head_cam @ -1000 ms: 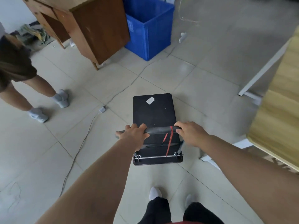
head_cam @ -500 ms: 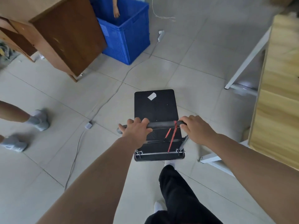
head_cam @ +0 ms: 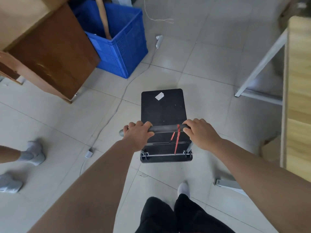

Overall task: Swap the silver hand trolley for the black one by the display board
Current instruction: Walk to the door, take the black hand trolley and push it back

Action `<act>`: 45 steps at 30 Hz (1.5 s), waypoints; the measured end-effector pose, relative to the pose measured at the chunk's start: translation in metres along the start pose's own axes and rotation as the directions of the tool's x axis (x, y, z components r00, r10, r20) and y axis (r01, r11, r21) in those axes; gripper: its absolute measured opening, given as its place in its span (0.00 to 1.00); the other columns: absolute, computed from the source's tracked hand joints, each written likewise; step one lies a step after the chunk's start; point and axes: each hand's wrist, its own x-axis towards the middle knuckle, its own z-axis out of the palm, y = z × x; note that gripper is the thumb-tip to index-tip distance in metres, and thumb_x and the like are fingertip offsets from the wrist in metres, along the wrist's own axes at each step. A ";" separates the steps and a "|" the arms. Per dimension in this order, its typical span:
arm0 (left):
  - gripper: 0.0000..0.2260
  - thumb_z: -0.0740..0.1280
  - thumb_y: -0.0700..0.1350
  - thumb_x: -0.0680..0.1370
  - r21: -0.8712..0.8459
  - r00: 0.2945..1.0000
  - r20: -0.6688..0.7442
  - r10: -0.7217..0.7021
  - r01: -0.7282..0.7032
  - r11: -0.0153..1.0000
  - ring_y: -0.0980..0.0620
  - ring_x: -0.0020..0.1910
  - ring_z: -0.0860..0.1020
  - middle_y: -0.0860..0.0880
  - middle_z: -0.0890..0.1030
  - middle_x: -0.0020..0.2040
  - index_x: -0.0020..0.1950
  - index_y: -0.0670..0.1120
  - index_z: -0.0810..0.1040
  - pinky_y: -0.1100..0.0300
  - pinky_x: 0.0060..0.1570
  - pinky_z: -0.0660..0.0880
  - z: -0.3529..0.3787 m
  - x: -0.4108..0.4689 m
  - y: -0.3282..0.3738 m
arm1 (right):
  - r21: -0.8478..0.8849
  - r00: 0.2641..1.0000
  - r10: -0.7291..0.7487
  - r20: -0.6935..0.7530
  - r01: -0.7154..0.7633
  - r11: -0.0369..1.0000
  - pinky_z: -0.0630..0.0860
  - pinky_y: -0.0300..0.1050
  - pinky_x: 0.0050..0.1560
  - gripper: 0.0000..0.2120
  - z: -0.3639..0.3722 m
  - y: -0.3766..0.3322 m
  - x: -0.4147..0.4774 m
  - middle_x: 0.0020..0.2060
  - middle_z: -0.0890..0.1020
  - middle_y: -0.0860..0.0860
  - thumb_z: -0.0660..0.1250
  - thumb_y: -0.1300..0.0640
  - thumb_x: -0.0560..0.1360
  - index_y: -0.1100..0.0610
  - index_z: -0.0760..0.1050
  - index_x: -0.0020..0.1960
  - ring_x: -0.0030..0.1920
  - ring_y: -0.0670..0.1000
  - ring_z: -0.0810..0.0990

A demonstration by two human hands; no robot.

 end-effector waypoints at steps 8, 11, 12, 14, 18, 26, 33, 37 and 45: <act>0.13 0.53 0.53 0.83 -0.015 0.991 -0.004 0.136 -0.136 0.991 0.43 0.61 0.68 0.50 0.73 0.62 0.66 0.59 0.67 0.46 0.66 0.61 -0.040 0.093 -0.026 | 0.045 0.990 0.138 0.002 -0.138 0.989 0.72 0.52 0.53 0.16 -0.018 -0.002 0.065 0.53 0.79 0.55 0.55 0.49 0.80 0.52 0.71 0.64 0.53 0.59 0.74; 0.13 0.55 0.52 0.82 0.000 0.979 -0.003 0.201 -0.201 0.979 0.43 0.60 0.69 0.51 0.73 0.62 0.67 0.60 0.67 0.46 0.66 0.61 -0.059 0.130 -0.036 | 0.044 0.977 0.214 0.006 -0.214 0.976 0.71 0.50 0.53 0.16 -0.025 -0.006 0.095 0.54 0.79 0.55 0.54 0.50 0.80 0.52 0.71 0.65 0.55 0.58 0.74; 0.13 0.54 0.52 0.83 0.006 0.976 0.008 0.220 -0.220 0.976 0.43 0.60 0.69 0.50 0.74 0.62 0.67 0.60 0.67 0.45 0.66 0.61 -0.066 0.143 -0.039 | 0.046 0.971 0.237 0.010 -0.237 0.970 0.70 0.49 0.54 0.16 -0.028 -0.007 0.106 0.54 0.78 0.55 0.54 0.50 0.80 0.52 0.70 0.65 0.55 0.58 0.74; 0.13 0.54 0.52 0.83 0.027 0.966 0.019 0.258 -0.258 0.966 0.43 0.60 0.69 0.50 0.74 0.61 0.68 0.60 0.66 0.45 0.66 0.62 -0.082 0.169 -0.044 | 0.049 0.960 0.281 0.011 -0.282 0.958 0.70 0.49 0.54 0.16 -0.033 -0.010 0.128 0.55 0.78 0.55 0.54 0.50 0.81 0.52 0.70 0.65 0.55 0.58 0.73; 0.13 0.56 0.52 0.82 0.109 0.952 0.047 0.301 -0.305 0.946 0.43 0.58 0.70 0.49 0.74 0.59 0.67 0.60 0.65 0.45 0.64 0.63 -0.105 0.219 -0.050 | 0.079 0.934 0.356 -0.014 -0.354 0.932 0.68 0.48 0.57 0.16 -0.039 -0.011 0.167 0.56 0.77 0.54 0.53 0.51 0.81 0.52 0.69 0.65 0.56 0.57 0.73; 0.13 0.51 0.54 0.84 0.171 0.928 0.072 0.366 -0.373 0.912 0.44 0.58 0.70 0.49 0.74 0.59 0.67 0.58 0.66 0.46 0.64 0.63 -0.152 0.301 -0.020 | 0.093 0.898 0.439 -0.009 -0.437 0.895 0.69 0.50 0.60 0.16 -0.066 0.031 0.231 0.56 0.76 0.54 0.51 0.49 0.81 0.51 0.67 0.65 0.58 0.57 0.71; 0.14 0.51 0.54 0.83 0.186 0.936 0.118 0.332 -0.349 0.918 0.44 0.59 0.70 0.49 0.74 0.60 0.69 0.59 0.64 0.47 0.64 0.63 -0.194 0.386 0.012 | 0.065 0.900 0.435 -0.028 -0.433 0.899 0.68 0.51 0.63 0.16 -0.099 0.080 0.305 0.58 0.75 0.52 0.50 0.47 0.81 0.49 0.65 0.66 0.60 0.56 0.71; 0.12 0.52 0.54 0.83 0.197 0.942 0.122 0.313 -0.332 0.922 0.44 0.57 0.71 0.49 0.75 0.58 0.66 0.60 0.66 0.48 0.63 0.64 -0.218 0.435 0.025 | 0.070 0.910 0.415 0.004 -0.414 0.907 0.67 0.51 0.64 0.17 -0.124 0.108 0.348 0.59 0.75 0.51 0.49 0.46 0.81 0.49 0.65 0.66 0.61 0.55 0.71; 0.13 0.51 0.55 0.83 0.187 0.945 0.091 0.315 -0.327 0.926 0.43 0.59 0.71 0.49 0.74 0.59 0.67 0.59 0.66 0.46 0.64 0.64 -0.259 0.524 0.077 | 0.098 0.903 0.430 0.004 -0.429 0.898 0.65 0.51 0.65 0.17 -0.171 0.180 0.425 0.60 0.75 0.52 0.49 0.47 0.81 0.49 0.65 0.66 0.62 0.55 0.70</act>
